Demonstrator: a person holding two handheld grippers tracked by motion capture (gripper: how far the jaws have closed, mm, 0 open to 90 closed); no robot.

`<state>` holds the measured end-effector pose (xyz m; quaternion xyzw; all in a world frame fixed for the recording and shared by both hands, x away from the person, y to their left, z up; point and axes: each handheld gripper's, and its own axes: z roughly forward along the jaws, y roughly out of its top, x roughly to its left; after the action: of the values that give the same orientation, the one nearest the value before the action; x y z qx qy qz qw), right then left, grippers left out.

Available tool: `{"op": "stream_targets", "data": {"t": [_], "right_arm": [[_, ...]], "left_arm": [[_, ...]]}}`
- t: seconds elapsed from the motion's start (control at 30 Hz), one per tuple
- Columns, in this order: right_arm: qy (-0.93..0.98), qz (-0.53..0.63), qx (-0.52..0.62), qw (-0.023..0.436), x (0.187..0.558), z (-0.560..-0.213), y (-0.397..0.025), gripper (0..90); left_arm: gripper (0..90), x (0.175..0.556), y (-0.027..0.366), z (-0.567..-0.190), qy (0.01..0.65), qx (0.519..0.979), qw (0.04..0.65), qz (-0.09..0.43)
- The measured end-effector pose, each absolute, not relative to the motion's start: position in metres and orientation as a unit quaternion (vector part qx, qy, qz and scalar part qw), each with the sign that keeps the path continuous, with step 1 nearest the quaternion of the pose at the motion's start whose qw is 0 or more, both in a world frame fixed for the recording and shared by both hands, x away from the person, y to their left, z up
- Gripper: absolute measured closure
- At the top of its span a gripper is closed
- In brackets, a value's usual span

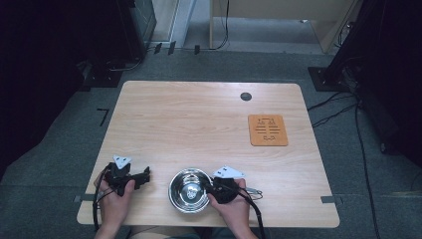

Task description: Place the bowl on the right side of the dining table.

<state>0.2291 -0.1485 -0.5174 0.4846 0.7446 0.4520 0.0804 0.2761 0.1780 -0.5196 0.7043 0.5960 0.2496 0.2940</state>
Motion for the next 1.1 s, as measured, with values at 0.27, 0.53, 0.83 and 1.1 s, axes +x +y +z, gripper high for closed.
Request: {"op": "stream_targets", "data": {"t": [0.27,0.53,0.83,1.1], "right_arm": [[0.71,0.478,0.516,0.027,0.23,-0.515,-0.162,85.0],[0.703,0.48,0.524,0.031,0.231,-0.513,-0.172,85.4],[0.693,0.485,0.532,0.041,0.233,-0.514,-0.182,85.4],[0.674,0.493,0.548,0.04,0.235,-0.511,-0.192,85.4]], "left_arm": [[1.2,0.276,0.178,-0.52,0.596,0.704,0.294,0.25],[1.2,0.276,0.178,-0.52,0.596,0.704,0.294,0.25],[1.2,0.276,0.178,-0.52,0.596,0.704,0.294,0.25],[1.2,0.276,0.178,-0.52,0.596,0.704,0.294,0.25]]}}
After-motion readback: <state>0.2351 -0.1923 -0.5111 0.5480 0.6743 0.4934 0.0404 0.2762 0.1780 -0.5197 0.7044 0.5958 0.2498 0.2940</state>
